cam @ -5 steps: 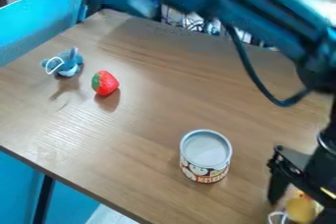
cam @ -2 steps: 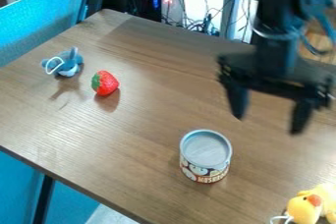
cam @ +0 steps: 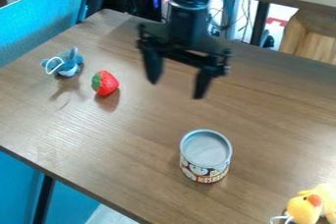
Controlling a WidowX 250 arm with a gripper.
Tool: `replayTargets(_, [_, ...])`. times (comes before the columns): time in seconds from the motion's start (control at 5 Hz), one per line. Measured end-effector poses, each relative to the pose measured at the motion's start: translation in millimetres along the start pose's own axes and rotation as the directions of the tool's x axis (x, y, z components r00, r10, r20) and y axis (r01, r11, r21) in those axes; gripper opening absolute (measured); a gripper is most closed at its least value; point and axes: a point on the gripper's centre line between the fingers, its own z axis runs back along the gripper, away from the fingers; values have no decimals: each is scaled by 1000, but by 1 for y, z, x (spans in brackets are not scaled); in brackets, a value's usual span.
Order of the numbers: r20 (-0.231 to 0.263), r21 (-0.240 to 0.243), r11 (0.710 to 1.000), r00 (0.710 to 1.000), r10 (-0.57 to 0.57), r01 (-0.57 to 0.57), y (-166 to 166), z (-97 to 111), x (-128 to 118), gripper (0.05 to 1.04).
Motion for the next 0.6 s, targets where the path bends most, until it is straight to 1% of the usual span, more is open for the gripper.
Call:
replayTargets(0.2, [-19,-45,999,1000,24,-24,47,-13,10,1001])
replayTargets(0.4, [-117,-142,990,993,-9,-8,93,-32,26,1001])
replayTargets(0.6, [-165,-189,981,984,-62,30,139,-48,40,1001])
